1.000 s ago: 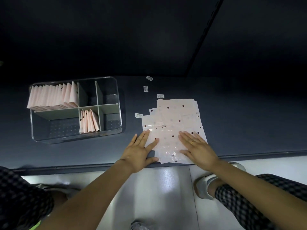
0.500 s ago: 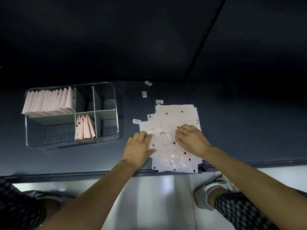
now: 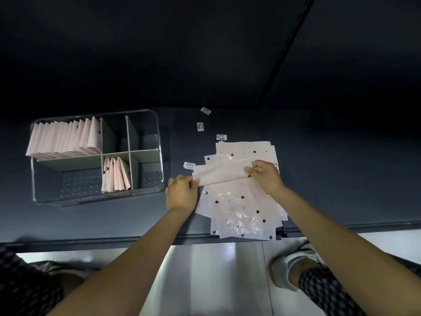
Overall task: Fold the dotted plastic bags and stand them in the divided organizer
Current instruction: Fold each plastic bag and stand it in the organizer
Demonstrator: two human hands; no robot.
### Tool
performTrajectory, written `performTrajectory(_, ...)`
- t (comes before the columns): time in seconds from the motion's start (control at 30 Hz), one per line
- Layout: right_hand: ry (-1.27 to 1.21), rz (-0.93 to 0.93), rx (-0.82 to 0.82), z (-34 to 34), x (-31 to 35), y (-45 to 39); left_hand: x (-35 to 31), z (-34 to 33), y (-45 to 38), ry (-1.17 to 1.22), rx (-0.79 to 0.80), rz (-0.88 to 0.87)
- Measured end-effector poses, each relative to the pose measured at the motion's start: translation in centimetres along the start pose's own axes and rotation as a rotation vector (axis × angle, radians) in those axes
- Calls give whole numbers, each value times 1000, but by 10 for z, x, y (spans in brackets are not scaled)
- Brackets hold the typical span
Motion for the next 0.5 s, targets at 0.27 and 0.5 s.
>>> performTrajectory(0.27,60,-83,-45,-2,2,-4,-31,5,16,58,-272,-101)
performTrajectory(0.5,65,-86,-19,0,4,-1,-47,-48,20,-467,208,-547)
Point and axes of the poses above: each hand's wrist, its own y-axis away from the middle knuckle, its own z-axis out of the back of the hand, x = y × z, the point moved 4 cm from there along -y, towards the middle knuckle, and after that the axes turned 4 degrees about x, right-handed, at the moved point
